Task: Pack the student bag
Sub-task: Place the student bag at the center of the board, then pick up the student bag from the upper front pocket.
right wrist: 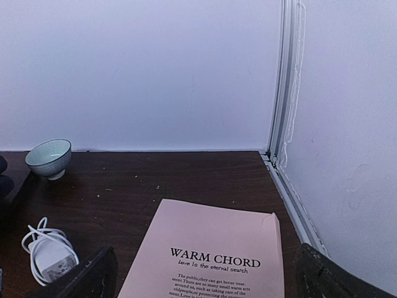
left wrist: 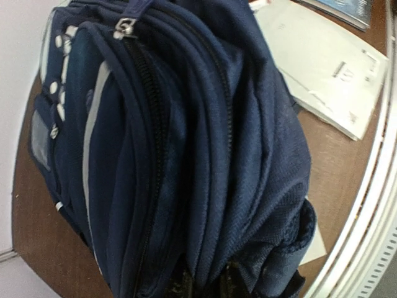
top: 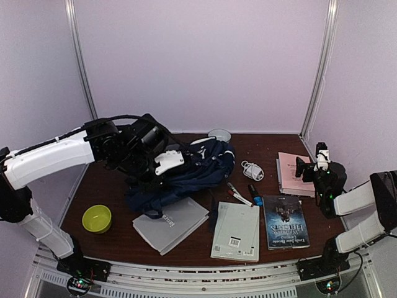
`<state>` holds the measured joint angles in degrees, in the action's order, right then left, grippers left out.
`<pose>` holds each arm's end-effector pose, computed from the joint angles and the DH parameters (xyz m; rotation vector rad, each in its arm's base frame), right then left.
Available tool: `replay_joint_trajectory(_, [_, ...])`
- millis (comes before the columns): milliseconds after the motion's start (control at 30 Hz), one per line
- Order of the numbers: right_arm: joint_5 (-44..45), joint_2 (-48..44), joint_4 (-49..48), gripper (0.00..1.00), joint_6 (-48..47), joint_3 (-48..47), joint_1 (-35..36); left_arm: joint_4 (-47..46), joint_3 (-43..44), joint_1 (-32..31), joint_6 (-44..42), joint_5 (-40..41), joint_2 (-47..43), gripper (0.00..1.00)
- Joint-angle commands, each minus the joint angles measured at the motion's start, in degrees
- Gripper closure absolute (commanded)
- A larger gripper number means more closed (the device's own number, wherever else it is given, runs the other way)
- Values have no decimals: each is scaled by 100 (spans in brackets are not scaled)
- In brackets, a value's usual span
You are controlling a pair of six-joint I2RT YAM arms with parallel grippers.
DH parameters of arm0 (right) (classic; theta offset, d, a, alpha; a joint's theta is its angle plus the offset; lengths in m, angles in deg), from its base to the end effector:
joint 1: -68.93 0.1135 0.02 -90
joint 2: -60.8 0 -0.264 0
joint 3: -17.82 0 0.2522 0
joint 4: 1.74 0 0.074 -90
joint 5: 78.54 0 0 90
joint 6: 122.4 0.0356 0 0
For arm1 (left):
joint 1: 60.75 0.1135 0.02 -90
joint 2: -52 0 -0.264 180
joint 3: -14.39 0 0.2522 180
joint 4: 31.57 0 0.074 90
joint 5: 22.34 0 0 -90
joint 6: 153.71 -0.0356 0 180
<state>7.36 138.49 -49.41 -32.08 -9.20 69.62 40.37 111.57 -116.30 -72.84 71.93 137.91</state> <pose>0.2329 0.0053 0.1706 -0.0604 1.6224 0.0716 0.1731 -0.2477 0.3307 1.3887 2.2414 -0.1816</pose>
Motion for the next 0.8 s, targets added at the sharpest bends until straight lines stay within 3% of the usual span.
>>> replay_joint_trajectory(0, [-12,23,-163,0,-11,-91,37,-350,-204,-641,60,-1369,-154,100])
replay_joint_trajectory(33, [-12,26,-192,0,-2,-78,37,-346,-233,-728,17,-1612,-123,84])
replay_joint_trajectory(100, [33,-120,-201,0,39,-25,37,-182,-177,-849,-8,-2125,-42,28])
replay_joint_trajectory(133, [15,-288,-104,0,28,5,39,-112,-109,-872,-12,-2312,-42,11])
replay_joint_trajectory(167, [-31,-564,117,0,-11,7,37,-103,-51,-878,-19,-2421,-85,3])
replay_joint_trajectory(233, [-213,-1292,1033,0,-17,-158,37,-254,-13,-883,-40,-2415,-249,2])
replay_joint_trajectory(300, [-374,-2055,2318,1,559,-591,37,-577,-27,-879,-28,-2133,-433,2])
replay_joint_trajectory(433, [-2564,-2807,3630,19,1503,-1347,123,-1129,-65,-775,280,-805,-470,2])
replay_joint_trajectory(500, [-3383,-2926,3923,29,1817,-1559,450,-1146,-39,-487,592,-614,-341,2])
replay_joint_trajectory(567, [-3623,-3059,4533,34,1660,-1721,1147,-1143,-67,-44,1042,-704,-249,2])
replay_joint_trajectory(767, [-2607,-2805,6463,35,467,-2139,4033,-1443,-621,277,1291,-636,-485,2])
